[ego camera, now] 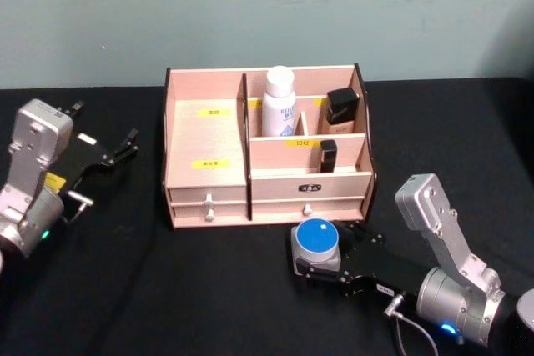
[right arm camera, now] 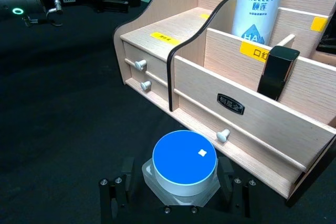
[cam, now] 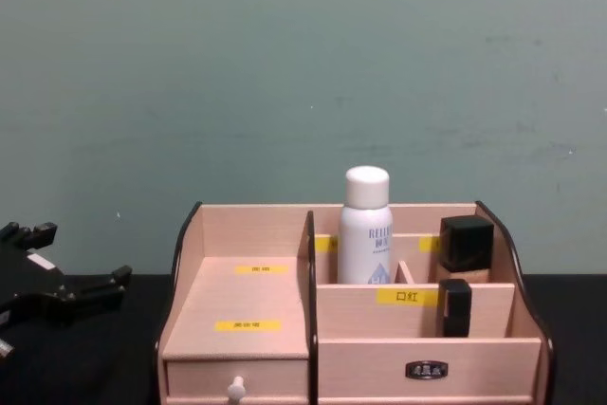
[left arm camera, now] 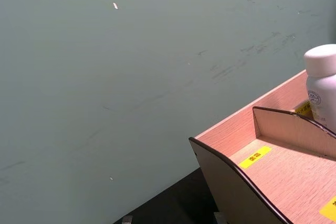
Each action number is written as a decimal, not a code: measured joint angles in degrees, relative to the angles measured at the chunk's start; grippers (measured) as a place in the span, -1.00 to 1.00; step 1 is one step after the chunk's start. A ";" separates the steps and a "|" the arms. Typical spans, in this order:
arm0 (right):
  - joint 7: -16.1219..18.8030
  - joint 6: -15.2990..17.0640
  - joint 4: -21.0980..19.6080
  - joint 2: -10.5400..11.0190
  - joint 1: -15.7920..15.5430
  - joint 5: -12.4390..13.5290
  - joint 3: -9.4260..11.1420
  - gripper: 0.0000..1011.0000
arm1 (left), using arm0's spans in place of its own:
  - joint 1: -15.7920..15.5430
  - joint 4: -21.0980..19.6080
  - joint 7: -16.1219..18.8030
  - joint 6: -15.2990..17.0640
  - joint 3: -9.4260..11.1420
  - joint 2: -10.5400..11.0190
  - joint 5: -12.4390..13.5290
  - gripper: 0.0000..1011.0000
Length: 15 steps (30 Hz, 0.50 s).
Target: Pick up the facial cleanser and watermelon frost from the table and place them into the tiered storage box.
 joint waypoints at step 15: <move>0.07 -0.02 -0.04 0.03 -0.03 0.02 0.07 0.41 | 0.00 0.00 0.00 0.00 0.00 0.00 0.00 0.98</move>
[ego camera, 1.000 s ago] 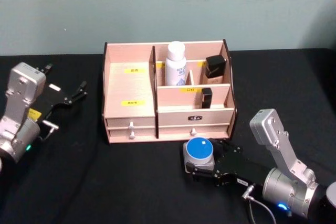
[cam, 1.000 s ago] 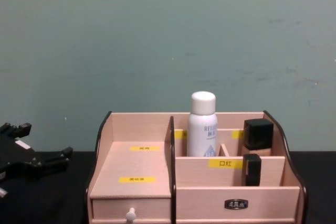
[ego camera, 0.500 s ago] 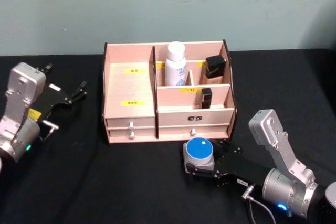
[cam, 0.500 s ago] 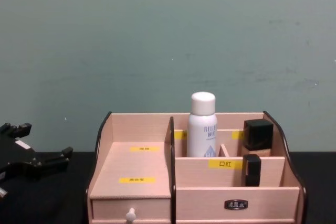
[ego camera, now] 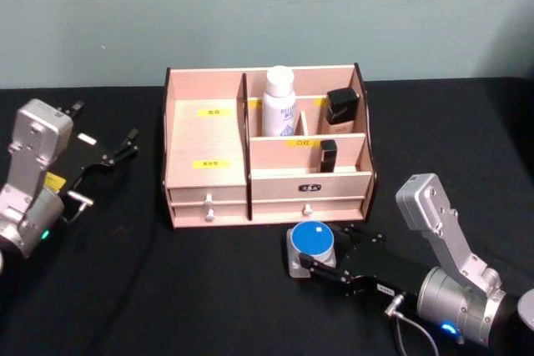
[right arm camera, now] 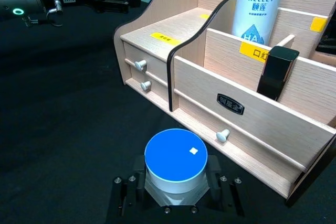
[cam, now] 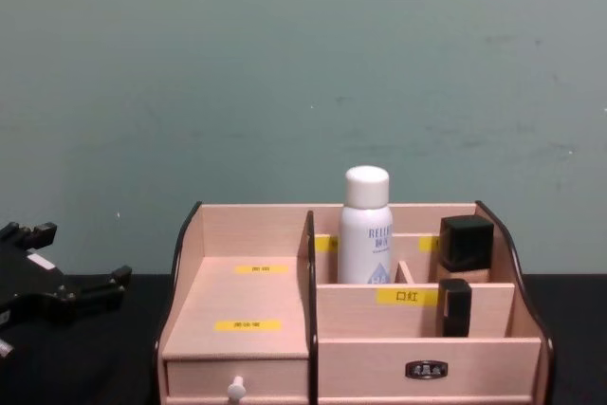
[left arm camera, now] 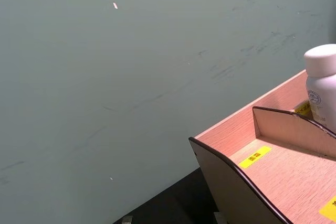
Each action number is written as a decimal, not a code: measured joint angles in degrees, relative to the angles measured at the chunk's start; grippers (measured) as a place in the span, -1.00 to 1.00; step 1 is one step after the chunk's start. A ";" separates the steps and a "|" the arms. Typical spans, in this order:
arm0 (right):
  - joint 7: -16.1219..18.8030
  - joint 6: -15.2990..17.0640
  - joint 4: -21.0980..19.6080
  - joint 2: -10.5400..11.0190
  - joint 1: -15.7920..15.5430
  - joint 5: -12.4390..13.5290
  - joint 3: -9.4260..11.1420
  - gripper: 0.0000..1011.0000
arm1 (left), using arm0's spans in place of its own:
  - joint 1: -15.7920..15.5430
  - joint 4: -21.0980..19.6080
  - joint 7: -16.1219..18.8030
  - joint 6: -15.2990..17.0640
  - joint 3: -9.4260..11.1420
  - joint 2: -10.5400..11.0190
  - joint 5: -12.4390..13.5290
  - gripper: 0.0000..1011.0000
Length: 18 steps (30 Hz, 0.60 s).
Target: Pick up the facial cleanser and watermelon frost from the table and place them into the tiered storage box.
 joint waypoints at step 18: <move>0.03 -0.01 0.00 0.00 0.00 0.06 0.03 0.38 | 0.00 0.00 0.00 0.00 0.00 0.00 0.00 0.98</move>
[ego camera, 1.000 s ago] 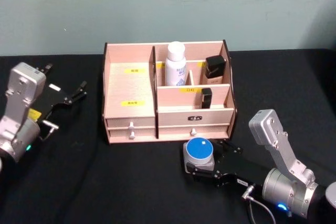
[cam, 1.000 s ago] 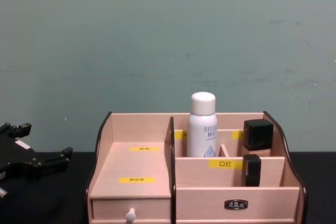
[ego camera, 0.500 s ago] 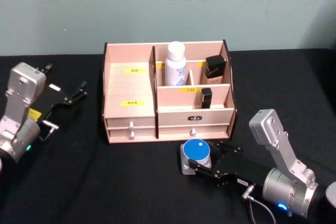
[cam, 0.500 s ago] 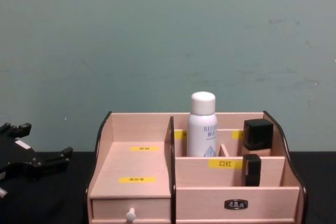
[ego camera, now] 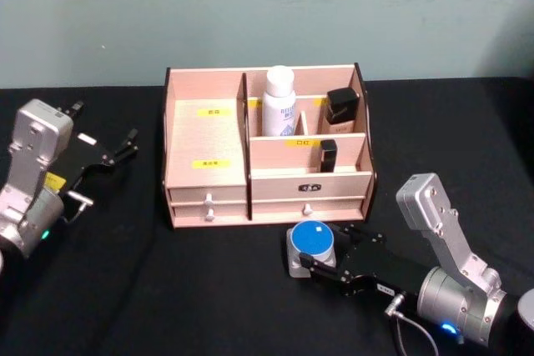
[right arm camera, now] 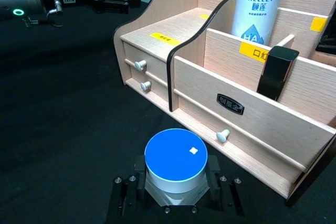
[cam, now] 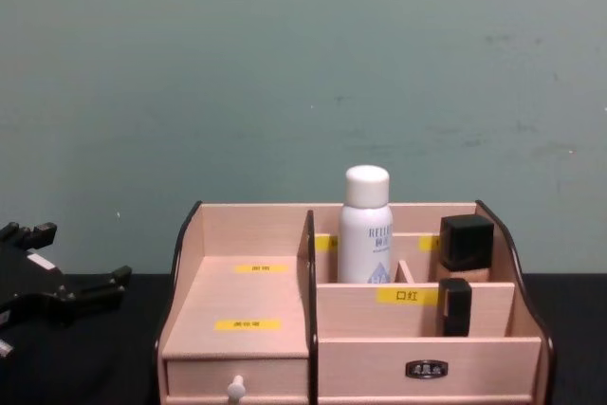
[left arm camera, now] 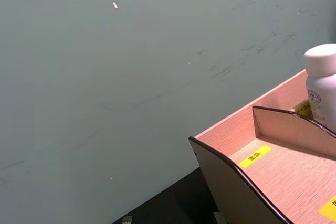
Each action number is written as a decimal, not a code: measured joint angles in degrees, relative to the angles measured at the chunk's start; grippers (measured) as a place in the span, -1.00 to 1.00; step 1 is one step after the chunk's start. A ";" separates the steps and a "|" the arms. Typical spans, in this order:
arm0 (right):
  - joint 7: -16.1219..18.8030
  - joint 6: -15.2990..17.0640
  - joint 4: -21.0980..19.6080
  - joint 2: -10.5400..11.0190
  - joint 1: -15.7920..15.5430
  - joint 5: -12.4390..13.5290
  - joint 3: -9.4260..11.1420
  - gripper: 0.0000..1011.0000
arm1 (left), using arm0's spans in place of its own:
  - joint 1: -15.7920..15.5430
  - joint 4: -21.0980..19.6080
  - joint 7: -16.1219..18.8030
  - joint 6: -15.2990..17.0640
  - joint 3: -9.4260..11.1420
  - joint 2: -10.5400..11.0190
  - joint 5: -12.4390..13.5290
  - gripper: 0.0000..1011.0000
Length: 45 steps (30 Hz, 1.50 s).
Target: Pick up the facial cleanser and watermelon frost from the table and place them into the tiered storage box.
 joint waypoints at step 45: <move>2.38 1.56 -8.34 -0.45 8.68 0.92 -3.69 0.38 | 0.00 0.00 0.00 0.00 0.00 0.00 0.00 0.98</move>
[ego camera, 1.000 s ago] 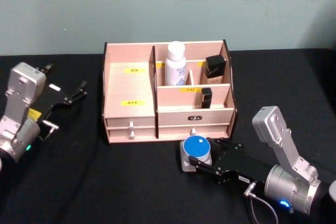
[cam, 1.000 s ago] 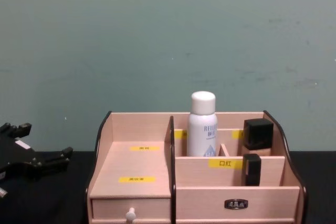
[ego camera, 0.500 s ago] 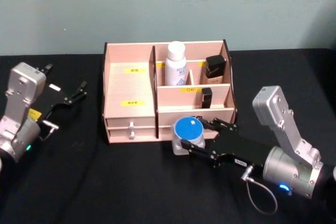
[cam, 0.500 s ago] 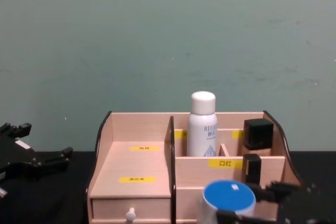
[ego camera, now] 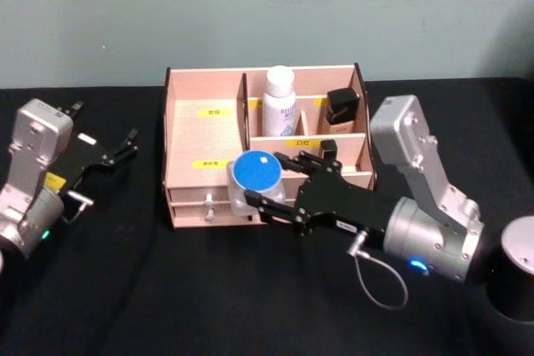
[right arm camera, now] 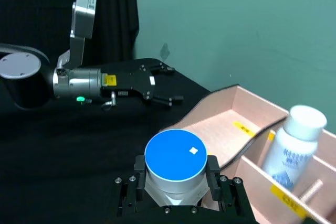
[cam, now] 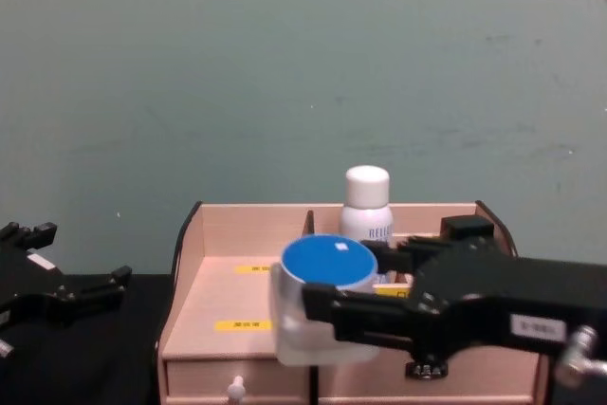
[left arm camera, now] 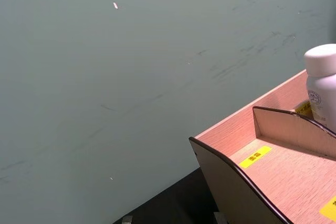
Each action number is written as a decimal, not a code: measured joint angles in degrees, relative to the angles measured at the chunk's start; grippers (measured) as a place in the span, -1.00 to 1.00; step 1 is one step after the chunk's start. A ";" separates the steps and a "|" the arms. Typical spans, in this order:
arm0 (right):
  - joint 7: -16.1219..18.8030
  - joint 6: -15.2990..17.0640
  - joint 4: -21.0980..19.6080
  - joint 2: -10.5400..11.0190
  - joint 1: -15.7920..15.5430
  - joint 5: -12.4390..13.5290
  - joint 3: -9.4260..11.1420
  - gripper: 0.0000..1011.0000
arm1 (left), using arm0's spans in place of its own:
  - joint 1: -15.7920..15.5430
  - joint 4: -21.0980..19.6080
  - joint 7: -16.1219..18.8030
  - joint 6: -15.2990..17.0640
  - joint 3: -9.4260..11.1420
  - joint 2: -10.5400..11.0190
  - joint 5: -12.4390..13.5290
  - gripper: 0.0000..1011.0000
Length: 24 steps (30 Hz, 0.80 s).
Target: Pick up the facial cleanser and watermelon frost from the table and place them into the tiered storage box.
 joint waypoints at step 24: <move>-1.40 0.86 15.32 -10.17 13.15 -2.33 -5.19 0.38 | 0.00 0.00 0.01 0.00 0.00 0.00 0.00 0.98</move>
